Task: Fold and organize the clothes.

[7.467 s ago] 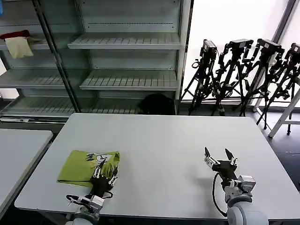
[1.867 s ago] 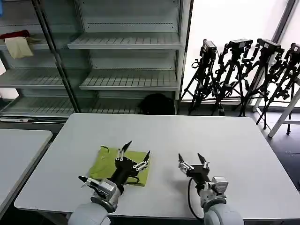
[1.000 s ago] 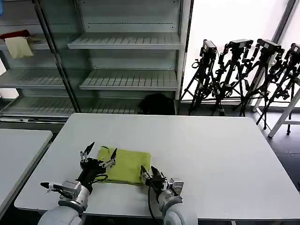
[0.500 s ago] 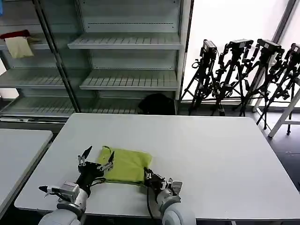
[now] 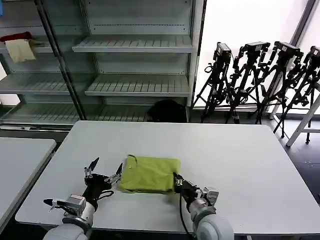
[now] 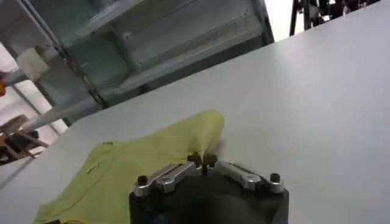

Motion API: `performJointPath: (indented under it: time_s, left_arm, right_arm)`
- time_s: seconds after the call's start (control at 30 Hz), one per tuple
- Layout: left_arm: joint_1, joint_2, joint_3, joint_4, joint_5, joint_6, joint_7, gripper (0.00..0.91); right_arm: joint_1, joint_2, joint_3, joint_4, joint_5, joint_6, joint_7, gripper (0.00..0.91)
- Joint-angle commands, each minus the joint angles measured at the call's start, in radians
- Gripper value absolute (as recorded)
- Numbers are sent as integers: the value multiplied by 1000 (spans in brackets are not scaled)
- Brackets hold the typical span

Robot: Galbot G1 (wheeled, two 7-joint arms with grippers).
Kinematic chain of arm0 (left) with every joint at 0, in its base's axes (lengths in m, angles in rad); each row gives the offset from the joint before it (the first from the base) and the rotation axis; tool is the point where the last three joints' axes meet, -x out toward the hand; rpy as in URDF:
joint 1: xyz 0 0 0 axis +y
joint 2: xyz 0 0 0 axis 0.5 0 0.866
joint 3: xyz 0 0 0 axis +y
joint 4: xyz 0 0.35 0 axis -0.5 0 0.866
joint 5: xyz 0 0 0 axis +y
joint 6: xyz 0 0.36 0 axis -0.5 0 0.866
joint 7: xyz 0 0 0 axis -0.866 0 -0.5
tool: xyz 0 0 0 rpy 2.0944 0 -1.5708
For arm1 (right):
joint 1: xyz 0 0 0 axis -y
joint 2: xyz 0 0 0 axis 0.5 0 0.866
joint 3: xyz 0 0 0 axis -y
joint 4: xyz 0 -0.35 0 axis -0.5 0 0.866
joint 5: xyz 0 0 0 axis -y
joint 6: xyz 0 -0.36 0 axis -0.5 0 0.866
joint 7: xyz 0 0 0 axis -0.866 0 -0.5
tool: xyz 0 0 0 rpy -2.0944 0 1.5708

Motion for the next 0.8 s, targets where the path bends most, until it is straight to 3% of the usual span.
performJointPath:
  time_s: [0.03,0.07,0.2,0.33,0.5,0.73,0.8]
  left_arm:
    - [2,-2,1,5,3,0,5,907]
    - [4,-2,1,5,4,0,7,907]
    - [8,-2,-1,7,6,0,12,907]
    - [9,-4,1,8,6,0,13,907]
    - [7,-11,5,10,6,1,13,907]
    - [14,-13,-3,13,-4,-12,11,907]
    - [12,-14,-6,15,-25,-24,9,907]
  right_arm:
    - [-33,-82,131,30,17,0,-46,0]
    - [-34,-85,131,30,8,0,-50,907]
    - [-33,-73,137,24,-113,3,-94,907]
    - [-35,9,175,23,-296,3,-185,907]
    - [0,-26,168,12,-316,4,-183,907]
    - [-13,-48,269,61,-337,39,-190,907]
    - [-6,-80,308,49,-434,88,-203,907]
